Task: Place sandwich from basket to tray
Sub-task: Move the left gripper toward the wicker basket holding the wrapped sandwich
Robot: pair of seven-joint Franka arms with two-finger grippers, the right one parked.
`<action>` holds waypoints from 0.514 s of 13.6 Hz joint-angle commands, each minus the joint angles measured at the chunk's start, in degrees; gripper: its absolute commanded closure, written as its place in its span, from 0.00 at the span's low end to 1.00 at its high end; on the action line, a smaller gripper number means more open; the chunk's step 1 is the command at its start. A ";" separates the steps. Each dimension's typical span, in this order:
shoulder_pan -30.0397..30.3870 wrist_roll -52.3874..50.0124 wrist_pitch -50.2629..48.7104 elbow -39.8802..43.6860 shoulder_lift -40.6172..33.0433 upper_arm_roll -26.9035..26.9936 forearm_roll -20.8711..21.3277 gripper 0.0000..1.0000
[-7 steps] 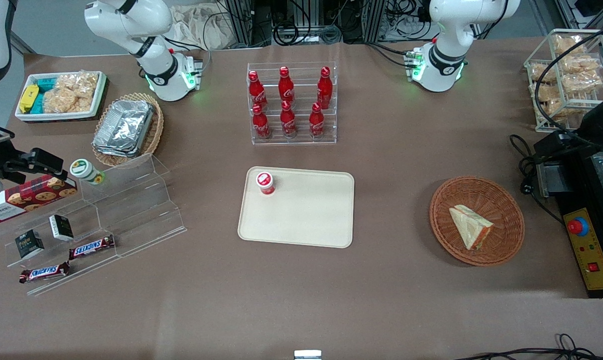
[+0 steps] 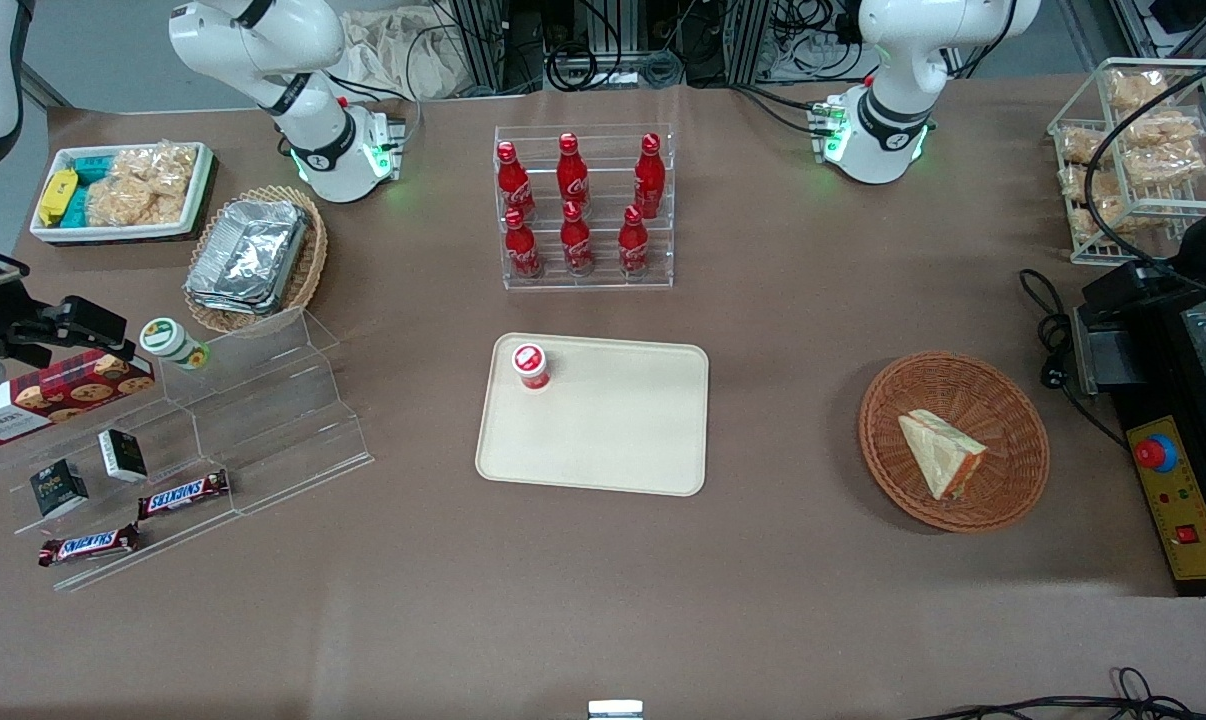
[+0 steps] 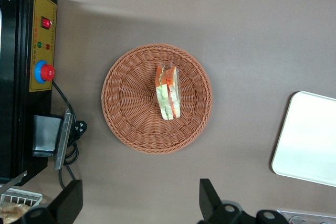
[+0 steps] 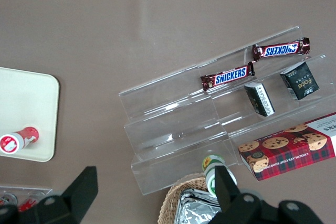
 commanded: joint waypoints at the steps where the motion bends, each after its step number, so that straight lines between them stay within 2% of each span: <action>1: 0.60 0.08 -1.12 0.88 2.96 0.05 -2.01 0.00; 5: 0.69 0.17 1.15 -0.09 10.07 0.14 -2.72 0.00; 7: 0.69 -0.27 5.97 -2.63 12.98 0.22 -2.81 0.00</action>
